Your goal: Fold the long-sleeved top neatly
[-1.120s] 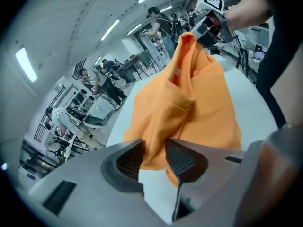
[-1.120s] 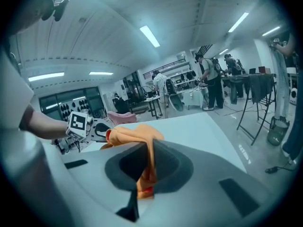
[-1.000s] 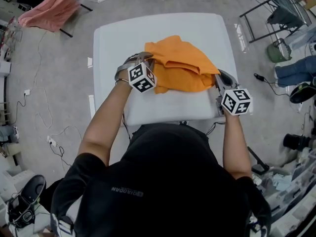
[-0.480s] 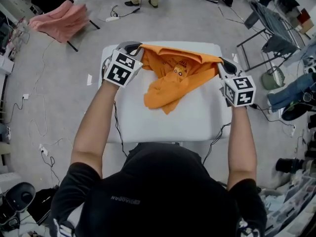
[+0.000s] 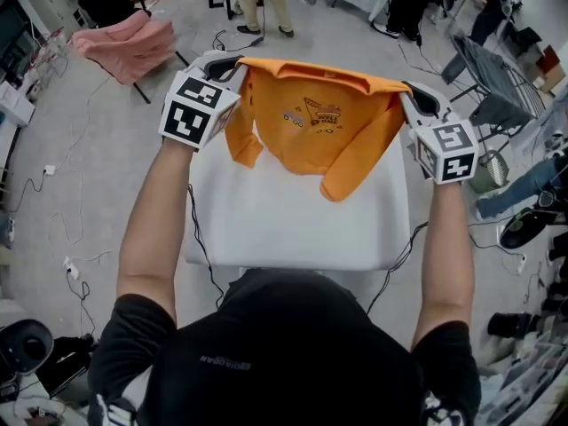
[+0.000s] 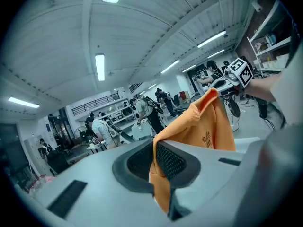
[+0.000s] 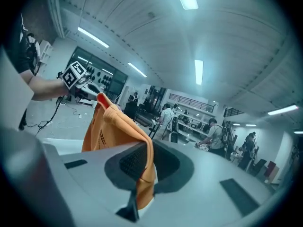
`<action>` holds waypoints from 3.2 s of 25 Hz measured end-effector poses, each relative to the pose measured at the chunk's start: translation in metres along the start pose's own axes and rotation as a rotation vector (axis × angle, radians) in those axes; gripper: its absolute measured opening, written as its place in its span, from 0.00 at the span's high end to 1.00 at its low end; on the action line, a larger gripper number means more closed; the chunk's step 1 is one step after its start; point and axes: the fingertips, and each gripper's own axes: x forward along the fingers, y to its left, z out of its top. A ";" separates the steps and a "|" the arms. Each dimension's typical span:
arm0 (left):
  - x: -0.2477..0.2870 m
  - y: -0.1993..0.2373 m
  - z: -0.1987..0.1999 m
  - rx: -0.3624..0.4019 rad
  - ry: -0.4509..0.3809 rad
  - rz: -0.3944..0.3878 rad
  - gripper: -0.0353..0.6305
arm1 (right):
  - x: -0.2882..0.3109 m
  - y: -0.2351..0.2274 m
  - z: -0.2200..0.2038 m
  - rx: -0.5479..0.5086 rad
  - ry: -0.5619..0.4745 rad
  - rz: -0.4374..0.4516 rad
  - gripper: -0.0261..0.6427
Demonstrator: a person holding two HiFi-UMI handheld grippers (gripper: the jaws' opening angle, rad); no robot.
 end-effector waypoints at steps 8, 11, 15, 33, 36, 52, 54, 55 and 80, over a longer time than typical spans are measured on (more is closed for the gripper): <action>-0.037 0.036 0.036 0.026 -0.062 0.065 0.92 | -0.006 -0.010 0.056 -0.077 -0.070 -0.021 0.92; -0.045 0.041 0.055 0.045 -0.077 0.087 0.92 | -0.012 -0.016 0.064 -0.098 -0.077 -0.021 0.92; -0.062 0.051 0.047 0.039 -0.082 0.103 0.92 | -0.012 0.003 0.065 -0.109 -0.076 -0.016 0.91; -0.078 0.058 0.045 0.003 -0.072 0.091 0.92 | -0.019 0.016 0.063 -0.116 -0.087 0.006 0.93; -0.083 0.050 0.049 0.012 -0.065 0.108 0.92 | -0.027 0.008 0.071 -0.127 -0.112 0.006 0.93; -0.120 -0.016 0.033 -0.067 -0.042 0.167 0.92 | -0.076 0.021 0.058 -0.127 -0.164 0.089 0.93; -0.135 -0.021 0.034 -0.059 -0.060 0.158 0.92 | -0.090 0.031 0.061 -0.110 -0.168 0.076 0.93; -0.145 -0.022 0.034 -0.055 -0.068 0.154 0.92 | -0.097 0.038 0.063 -0.102 -0.168 0.070 0.93; -0.248 -0.107 -0.014 -0.085 -0.081 -0.079 0.92 | -0.228 0.147 0.034 -0.042 -0.025 -0.046 0.93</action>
